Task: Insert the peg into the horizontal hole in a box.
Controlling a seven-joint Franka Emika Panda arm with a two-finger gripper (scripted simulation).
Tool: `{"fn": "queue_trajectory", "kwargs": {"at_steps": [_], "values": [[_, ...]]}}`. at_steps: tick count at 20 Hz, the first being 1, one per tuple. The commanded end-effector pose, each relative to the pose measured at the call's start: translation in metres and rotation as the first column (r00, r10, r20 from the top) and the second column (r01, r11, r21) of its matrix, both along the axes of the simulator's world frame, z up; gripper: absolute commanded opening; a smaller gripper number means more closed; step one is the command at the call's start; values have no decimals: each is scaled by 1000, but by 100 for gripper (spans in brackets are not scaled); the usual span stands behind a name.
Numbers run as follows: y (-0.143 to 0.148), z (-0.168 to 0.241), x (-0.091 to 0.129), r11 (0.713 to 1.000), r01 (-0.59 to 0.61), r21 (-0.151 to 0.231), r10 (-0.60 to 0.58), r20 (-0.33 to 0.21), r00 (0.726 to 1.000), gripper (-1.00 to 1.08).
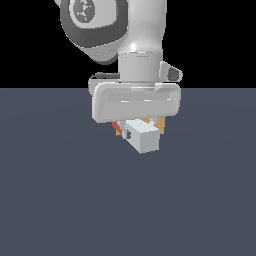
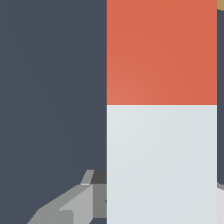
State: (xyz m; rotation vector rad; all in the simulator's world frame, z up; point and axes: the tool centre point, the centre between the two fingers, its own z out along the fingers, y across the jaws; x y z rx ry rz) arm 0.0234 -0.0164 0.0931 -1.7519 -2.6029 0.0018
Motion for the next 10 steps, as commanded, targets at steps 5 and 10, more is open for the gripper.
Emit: {"fn": "queue_trajectory", "kwargs": {"at_steps": [5, 10], "values": [[29, 22, 3, 992, 129, 0, -129, 4, 992, -100], [45, 34, 7, 979, 204, 0, -204, 4, 979, -100]]}}
